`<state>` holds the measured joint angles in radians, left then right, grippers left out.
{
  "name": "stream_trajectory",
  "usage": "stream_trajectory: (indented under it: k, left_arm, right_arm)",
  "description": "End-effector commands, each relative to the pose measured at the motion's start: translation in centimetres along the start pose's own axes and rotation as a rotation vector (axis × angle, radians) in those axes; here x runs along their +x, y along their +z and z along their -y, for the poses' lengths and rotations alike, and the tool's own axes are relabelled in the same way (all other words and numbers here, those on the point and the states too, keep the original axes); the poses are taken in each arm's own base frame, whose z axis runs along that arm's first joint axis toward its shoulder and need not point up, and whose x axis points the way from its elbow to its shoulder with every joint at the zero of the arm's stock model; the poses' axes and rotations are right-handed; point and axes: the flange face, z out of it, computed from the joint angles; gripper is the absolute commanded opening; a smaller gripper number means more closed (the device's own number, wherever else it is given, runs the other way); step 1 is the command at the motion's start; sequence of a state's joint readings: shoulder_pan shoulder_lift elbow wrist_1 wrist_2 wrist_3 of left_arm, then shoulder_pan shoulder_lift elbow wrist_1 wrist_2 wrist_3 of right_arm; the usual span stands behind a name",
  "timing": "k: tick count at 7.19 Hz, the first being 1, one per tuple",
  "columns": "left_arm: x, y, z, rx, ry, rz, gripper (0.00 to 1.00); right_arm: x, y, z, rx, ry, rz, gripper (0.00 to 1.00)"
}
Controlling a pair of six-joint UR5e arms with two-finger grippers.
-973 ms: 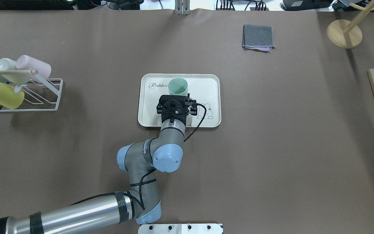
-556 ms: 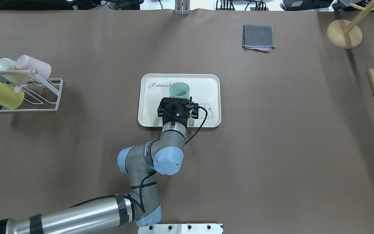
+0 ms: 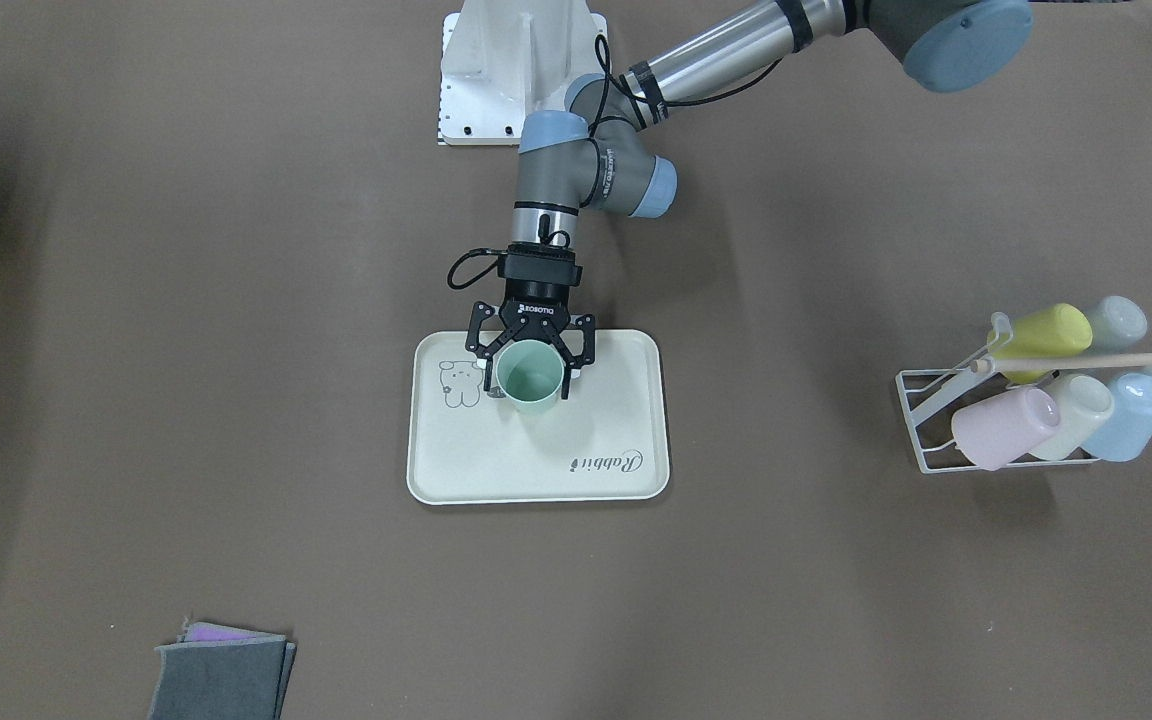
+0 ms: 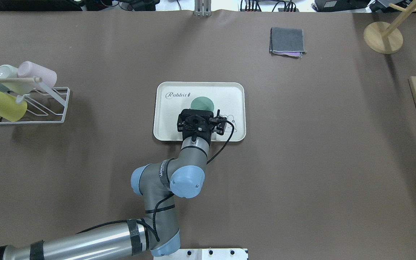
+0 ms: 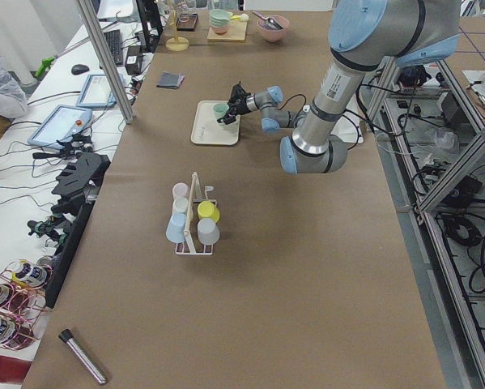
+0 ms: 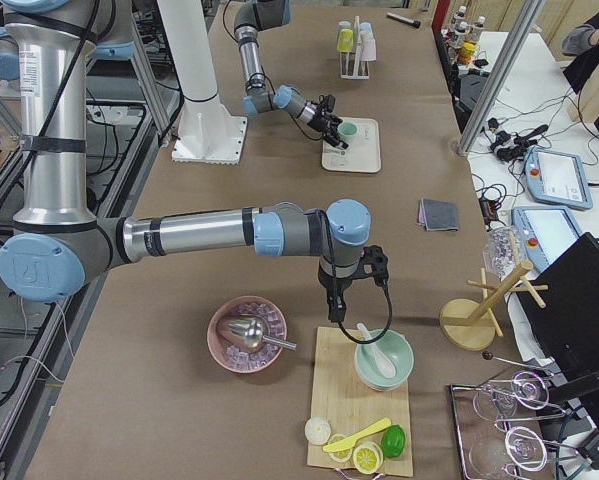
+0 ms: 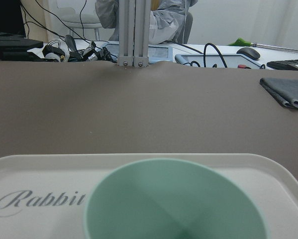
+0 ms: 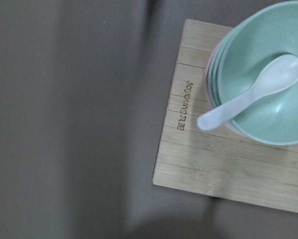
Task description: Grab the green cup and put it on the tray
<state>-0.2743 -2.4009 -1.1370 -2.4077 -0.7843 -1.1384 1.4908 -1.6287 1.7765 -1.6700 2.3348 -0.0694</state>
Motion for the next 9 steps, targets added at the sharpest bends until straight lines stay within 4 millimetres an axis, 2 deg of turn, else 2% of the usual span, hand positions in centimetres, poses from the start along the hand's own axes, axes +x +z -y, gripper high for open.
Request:
stream_trajectory:
  k: [1, 2, 3, 4, 5, 6, 7, 8, 9]
  left_arm:
    - [-0.4, -2.6, 0.1, -0.004, 0.028, -0.040, 0.99]
    - [-1.8, -3.8, 0.4, 0.000, 0.095, -0.057, 0.99]
    - [-3.0, -4.7, 0.5, -0.021, 0.093, -0.088, 0.99]
    - [-4.1, -6.3, 1.7, -0.038, 0.082, -0.129, 0.99]
    - [-4.9, -8.7, 3.8, -0.045, 0.088, -0.182, 0.99]
    - [-6.6, -11.1, 5.3, -0.077, 0.090, -0.201, 0.99]
    - [-9.4, -14.3, 7.7, -0.132, 0.135, -0.166, 0.99]
    - [-13.4, -15.9, 12.2, -0.214, 0.162, -0.145, 0.99]
    - [-17.4, -16.4, 15.2, -0.309, 0.166, -0.143, 0.99]
  right_arm:
    - [0.3, 0.2, -0.1, -0.007, 0.005, -0.007, 1.00]
    - [0.6, 0.5, -0.2, -0.012, 0.010, -0.010, 1.00]
    - [1.5, 1.4, -0.4, -0.031, 0.025, -0.018, 1.00]
    - [1.6, 1.4, -0.4, -0.032, 0.028, -0.019, 1.00]
    - [1.9, 1.6, -0.5, -0.037, 0.039, -0.021, 1.00]
    - [2.2, 1.4, -0.6, -0.032, 0.047, -0.021, 1.00]
    - [2.3, 1.2, -0.6, -0.029, 0.050, -0.020, 1.00]
    - [2.5, 1.0, -0.7, -0.024, 0.055, -0.020, 1.00]
    - [2.5, 1.0, -0.7, -0.024, 0.055, -0.020, 1.00]
